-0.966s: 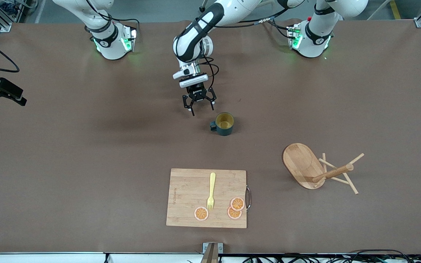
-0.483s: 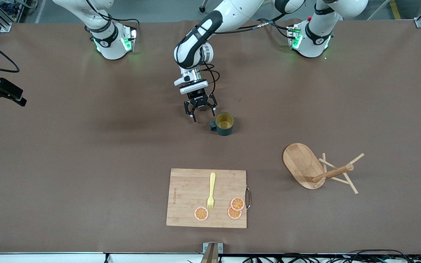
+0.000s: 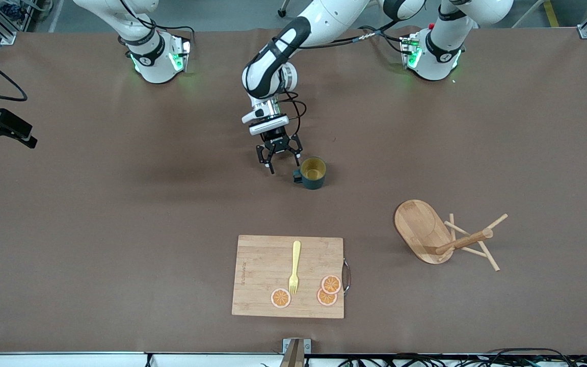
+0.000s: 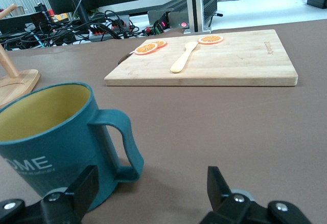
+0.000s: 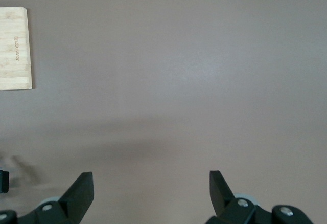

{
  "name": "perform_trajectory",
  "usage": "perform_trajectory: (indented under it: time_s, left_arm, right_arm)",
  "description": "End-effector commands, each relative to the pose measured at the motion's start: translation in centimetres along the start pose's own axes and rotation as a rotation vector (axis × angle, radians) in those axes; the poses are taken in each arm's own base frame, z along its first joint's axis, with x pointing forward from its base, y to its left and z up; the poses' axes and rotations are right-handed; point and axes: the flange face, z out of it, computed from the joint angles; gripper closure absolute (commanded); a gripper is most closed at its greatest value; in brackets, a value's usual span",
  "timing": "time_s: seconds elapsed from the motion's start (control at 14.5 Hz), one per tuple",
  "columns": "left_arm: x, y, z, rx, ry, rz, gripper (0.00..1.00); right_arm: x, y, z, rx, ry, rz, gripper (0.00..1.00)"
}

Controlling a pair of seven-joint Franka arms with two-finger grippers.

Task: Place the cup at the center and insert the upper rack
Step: 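Close the left gripper on the mug handle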

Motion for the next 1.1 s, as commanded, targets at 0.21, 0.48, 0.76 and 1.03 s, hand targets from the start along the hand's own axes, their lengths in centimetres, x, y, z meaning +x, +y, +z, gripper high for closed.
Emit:
perform_trajectory:
  time_s: [0.21,0.48,0.76,1.03]
  left_arm:
    - [-0.2,1.0,1.4,-0.029,-0.008,0.003,0.07]
    - [-0.3,0.9,2.4,-0.034,-0.022,0.003,0.07]
    - [0.0,0.9,2.8,-0.041,-0.026,-0.001,0.09]
    - [0.4,1.0,3.4,-0.048,-0.034,-0.010,0.17]
  right_arm:
    - [-0.8,-0.1,-0.4,-0.015,0.005,-0.014,0.00]
    - [-0.8,-0.1,-0.5,-0.017,0.007,-0.014,0.00]
    - [-0.8,-0.1,-0.4,-0.015,0.005,-0.014,0.00]
    - [-0.8,-0.1,-0.4,-0.015,0.005,-0.014,0.00]
